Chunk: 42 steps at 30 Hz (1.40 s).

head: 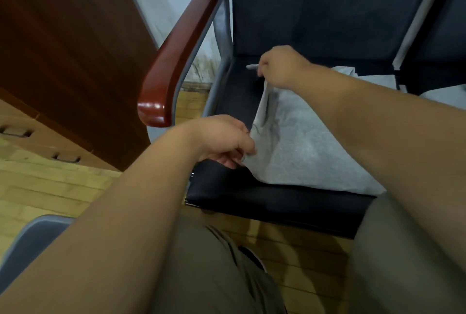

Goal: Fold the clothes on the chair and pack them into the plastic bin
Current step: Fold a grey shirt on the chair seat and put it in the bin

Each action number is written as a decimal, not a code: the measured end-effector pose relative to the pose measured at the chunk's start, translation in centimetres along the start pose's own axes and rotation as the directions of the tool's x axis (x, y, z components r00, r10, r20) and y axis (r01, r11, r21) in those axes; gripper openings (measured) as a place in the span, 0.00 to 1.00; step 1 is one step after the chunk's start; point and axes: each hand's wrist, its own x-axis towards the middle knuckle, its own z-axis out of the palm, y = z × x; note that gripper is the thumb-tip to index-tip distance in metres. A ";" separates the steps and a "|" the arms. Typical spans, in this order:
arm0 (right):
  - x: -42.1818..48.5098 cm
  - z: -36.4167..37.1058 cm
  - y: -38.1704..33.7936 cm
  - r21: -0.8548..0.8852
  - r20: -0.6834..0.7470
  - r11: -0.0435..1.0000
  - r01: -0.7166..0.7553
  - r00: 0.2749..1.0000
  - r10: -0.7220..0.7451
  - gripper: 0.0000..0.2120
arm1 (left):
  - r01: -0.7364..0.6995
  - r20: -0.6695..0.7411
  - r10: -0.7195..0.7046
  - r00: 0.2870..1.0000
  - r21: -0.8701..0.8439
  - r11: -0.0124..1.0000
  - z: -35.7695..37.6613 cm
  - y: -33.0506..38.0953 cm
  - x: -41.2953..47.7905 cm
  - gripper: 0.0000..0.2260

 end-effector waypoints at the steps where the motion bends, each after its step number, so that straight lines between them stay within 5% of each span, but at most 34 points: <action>1: -0.2 -1.0 0.6 -0.009 0.011 0.999 -0.042 0.999 0.042 0.15 | -0.033 0.012 0.033 0.999 -0.011 0.999 0.4 0.6 -0.2 0.11; 9: -3.6 -2.8 7.5 0.250 -0.019 0.939 -0.237 0.968 0.249 0.16 | -0.153 0.054 0.149 0.987 0.085 0.985 5.5 5.6 1.1 0.06; 18: -5.6 -1.4 12.5 0.207 0.157 0.954 -0.217 0.970 0.187 0.14 | -0.057 0.122 0.011 0.992 0.377 0.925 11.8 7.6 5.2 0.11; 25: -6.0 -1.6 14.1 0.255 0.083 0.937 -0.239 0.971 0.225 0.18 | -0.059 0.122 0.005 0.993 0.444 0.894 12.2 8.6 6.3 0.18; 30: -6.9 -2.1 15.1 0.310 0.081 0.896 -0.317 0.948 0.307 0.17 | -0.090 0.136 0.006 0.991 0.619 0.780 12.9 9.7 5.6 0.09; 35: -8.9 -3.5 15.9 0.275 0.081 0.887 -0.370 0.929 0.362 0.15 | -0.071 0.153 -0.065 0.986 0.743 0.665 14.0 10.7 5.5 0.10; 42: -10.9 -8.6 17.9 0.334 0.160 0.815 -0.474 0.880 0.446 0.12 | -0.297 0.200 0.221 0.954 0.721 0.627 15.8 12.9 4.5 0.08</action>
